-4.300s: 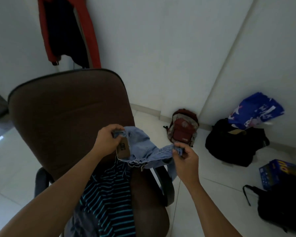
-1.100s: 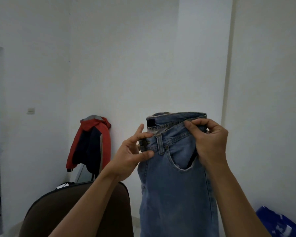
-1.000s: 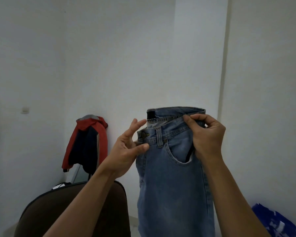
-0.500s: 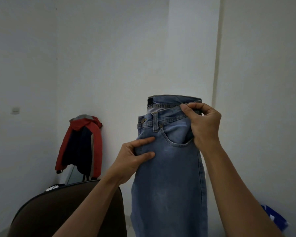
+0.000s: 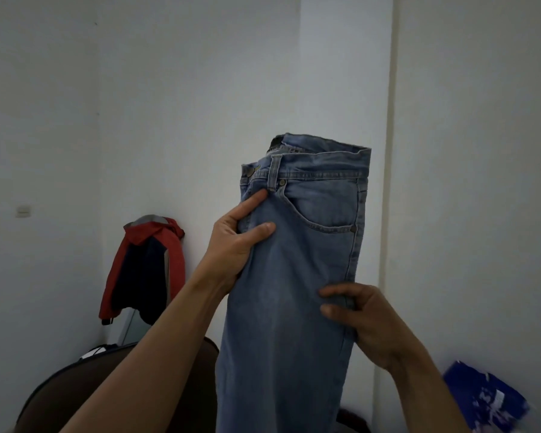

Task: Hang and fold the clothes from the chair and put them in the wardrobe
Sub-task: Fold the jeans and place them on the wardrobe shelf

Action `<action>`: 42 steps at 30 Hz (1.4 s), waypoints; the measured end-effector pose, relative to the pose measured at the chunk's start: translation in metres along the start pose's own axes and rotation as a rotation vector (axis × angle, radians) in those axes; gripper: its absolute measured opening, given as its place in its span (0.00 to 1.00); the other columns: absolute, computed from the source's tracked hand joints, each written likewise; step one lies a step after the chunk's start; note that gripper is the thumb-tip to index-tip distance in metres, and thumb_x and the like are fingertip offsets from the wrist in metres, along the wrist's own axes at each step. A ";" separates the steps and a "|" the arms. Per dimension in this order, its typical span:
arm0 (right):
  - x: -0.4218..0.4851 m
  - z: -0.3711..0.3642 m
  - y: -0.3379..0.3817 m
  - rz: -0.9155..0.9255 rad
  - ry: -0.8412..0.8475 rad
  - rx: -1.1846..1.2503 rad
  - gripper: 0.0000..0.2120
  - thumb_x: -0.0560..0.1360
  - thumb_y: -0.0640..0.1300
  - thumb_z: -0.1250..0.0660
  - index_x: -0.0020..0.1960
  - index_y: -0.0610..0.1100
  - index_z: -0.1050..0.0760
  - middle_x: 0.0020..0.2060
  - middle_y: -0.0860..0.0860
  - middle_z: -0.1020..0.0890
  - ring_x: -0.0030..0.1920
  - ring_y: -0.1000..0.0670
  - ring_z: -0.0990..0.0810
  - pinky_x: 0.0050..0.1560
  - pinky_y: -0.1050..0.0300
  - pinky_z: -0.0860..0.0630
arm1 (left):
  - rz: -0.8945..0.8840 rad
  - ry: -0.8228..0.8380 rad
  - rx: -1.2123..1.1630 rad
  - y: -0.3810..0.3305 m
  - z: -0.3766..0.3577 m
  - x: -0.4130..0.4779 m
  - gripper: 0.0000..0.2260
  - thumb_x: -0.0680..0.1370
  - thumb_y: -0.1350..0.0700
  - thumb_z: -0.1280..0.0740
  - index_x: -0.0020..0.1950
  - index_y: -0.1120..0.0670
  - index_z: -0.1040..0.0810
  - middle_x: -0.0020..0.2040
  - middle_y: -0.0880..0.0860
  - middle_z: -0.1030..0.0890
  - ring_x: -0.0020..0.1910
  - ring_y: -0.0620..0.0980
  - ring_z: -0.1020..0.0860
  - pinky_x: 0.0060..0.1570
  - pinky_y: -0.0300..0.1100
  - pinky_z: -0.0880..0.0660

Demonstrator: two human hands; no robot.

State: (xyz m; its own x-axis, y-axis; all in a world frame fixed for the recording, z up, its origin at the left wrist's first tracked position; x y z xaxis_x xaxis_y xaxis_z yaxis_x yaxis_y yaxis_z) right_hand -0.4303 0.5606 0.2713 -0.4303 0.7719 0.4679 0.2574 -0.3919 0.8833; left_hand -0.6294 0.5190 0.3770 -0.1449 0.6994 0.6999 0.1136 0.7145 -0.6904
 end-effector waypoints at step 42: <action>0.037 0.012 -0.040 -0.022 -0.156 0.198 0.31 0.73 0.42 0.27 0.73 0.55 0.30 0.60 0.51 0.17 0.58 0.47 0.17 0.58 0.49 0.19 | 0.214 -0.212 0.389 0.085 0.077 -0.082 0.48 0.74 0.57 0.26 0.80 0.38 0.58 0.71 0.33 0.47 0.69 0.32 0.42 0.60 0.25 0.36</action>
State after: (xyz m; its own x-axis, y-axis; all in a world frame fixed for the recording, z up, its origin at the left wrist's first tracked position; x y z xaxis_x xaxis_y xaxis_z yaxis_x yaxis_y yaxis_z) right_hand -0.4463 0.6110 0.2526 -0.3032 0.8529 0.4250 0.4210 -0.2802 0.8627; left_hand -0.6831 0.5208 0.2470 -0.3601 0.7813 0.5098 -0.2071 0.4659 -0.8603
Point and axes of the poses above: each hand's wrist, its own x-axis towards the middle knuckle, its own z-axis out of the back of the hand, y = z × x, the point moved 9 cm from there along x, towards the middle knuckle
